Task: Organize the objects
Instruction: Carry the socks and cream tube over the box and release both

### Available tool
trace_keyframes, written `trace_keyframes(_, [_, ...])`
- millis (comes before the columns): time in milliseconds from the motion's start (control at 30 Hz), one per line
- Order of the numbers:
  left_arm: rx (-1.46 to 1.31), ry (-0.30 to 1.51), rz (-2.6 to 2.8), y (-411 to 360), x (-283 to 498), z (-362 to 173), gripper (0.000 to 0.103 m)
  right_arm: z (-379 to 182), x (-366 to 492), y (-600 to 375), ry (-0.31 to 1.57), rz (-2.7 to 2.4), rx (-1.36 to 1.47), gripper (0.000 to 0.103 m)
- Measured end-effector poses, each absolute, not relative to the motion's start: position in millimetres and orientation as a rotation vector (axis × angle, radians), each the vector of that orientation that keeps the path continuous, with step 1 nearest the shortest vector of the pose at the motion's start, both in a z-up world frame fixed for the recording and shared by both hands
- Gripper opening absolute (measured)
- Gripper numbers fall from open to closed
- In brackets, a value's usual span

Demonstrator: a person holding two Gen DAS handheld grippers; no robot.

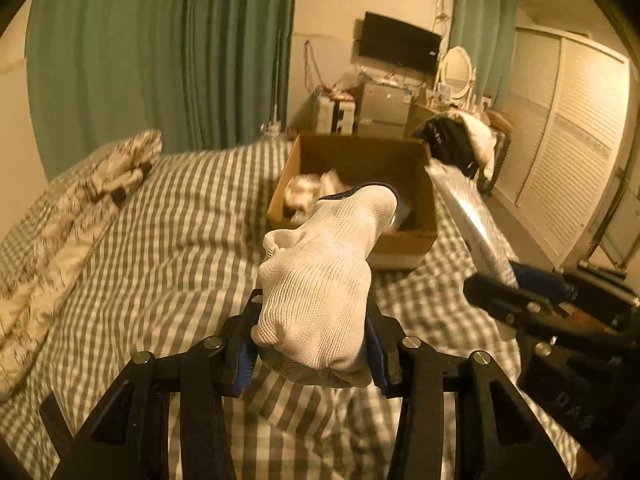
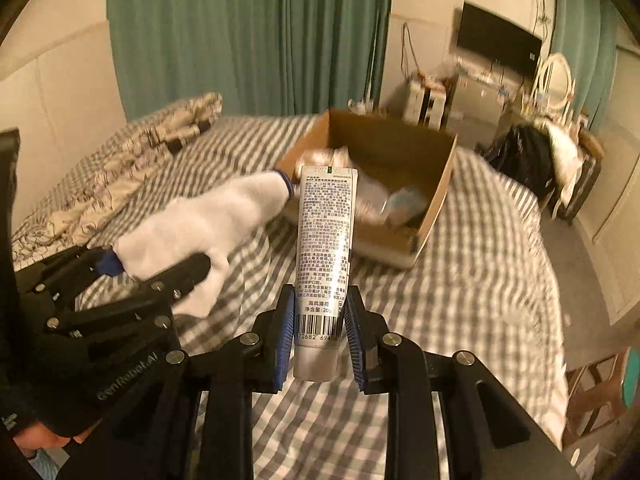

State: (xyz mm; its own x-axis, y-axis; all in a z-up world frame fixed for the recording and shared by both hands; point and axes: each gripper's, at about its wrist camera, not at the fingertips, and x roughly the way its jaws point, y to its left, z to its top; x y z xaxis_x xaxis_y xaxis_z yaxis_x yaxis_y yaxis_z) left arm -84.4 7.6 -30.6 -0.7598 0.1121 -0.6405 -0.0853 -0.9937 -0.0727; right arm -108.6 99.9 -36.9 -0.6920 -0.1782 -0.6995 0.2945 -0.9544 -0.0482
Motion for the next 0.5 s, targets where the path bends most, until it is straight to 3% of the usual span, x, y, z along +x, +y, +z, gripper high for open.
trace_keyframes(500, [-0.859,-0.015,2.868,26.6,-157.4,42.6,0.046,49.2,-154.6,123.9,0.232,-2.785,0.823,0.024])
